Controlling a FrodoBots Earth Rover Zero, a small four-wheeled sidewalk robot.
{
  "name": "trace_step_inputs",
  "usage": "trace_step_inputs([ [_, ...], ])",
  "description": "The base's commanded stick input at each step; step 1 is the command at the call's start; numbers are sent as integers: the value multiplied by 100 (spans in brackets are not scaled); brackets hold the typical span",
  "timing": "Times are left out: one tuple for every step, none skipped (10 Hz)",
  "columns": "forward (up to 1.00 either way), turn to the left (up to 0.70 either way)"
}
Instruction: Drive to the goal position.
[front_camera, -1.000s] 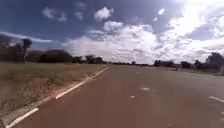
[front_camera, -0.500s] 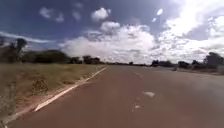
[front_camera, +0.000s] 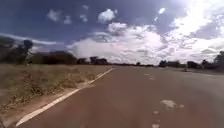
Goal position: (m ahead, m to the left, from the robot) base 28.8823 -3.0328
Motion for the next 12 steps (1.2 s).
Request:
trace_step_inputs([
  [100,0],
  [100,0],
  [100,0],
  [100,0],
  [100,0],
  [100,0],
  [100,0],
  [100,-3],
  [100,-8],
  [100,-13],
  [100,0],
  [100,0],
])
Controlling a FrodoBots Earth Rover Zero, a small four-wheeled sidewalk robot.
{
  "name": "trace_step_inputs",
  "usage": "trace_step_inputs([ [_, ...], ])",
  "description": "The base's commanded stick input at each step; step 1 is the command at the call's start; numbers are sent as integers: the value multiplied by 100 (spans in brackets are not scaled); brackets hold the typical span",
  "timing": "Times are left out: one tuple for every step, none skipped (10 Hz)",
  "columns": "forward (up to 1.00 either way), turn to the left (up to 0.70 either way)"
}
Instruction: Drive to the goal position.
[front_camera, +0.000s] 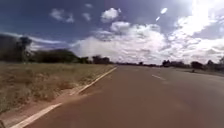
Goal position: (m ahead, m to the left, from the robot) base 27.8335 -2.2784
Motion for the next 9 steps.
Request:
trace_step_inputs([
  [100,0],
  [100,0],
  [100,0],
  [100,0],
  [100,0],
  [100,0],
  [100,0],
  [100,0],
  [100,-2],
])
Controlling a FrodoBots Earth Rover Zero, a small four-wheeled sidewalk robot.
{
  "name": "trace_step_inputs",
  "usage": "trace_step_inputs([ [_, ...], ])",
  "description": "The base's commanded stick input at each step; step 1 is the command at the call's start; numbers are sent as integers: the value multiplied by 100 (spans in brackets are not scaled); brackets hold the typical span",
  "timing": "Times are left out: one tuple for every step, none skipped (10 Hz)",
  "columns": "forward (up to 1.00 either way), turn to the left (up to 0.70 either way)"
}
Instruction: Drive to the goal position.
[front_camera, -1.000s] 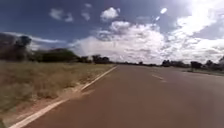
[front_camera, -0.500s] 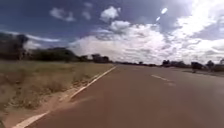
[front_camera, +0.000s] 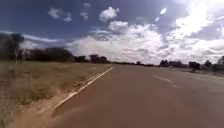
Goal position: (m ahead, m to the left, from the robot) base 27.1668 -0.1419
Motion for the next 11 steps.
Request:
trace_step_inputs([
  [100,-4],
  [100,-7],
  [100,-40],
  [100,-40],
  [100,-40],
  [100,0],
  [100,0],
  [100,0],
  [100,0],
  [100,0],
  [100,0],
])
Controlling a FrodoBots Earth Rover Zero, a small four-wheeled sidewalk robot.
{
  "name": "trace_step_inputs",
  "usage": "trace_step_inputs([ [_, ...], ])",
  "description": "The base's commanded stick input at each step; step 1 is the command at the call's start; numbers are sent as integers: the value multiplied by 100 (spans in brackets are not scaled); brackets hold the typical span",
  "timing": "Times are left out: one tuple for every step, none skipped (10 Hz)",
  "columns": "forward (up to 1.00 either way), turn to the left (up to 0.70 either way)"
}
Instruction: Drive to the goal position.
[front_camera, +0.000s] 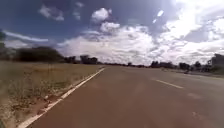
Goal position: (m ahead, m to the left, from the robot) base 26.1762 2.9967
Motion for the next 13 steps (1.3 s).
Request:
trace_step_inputs([
  [100,-39],
  [100,-39],
  [100,-40],
  [100,-38],
  [100,-27],
  [100,-16],
  [100,-5],
  [100,0],
  [100,0],
  [100,0],
  [100,0],
  [100,0],
  [100,0],
])
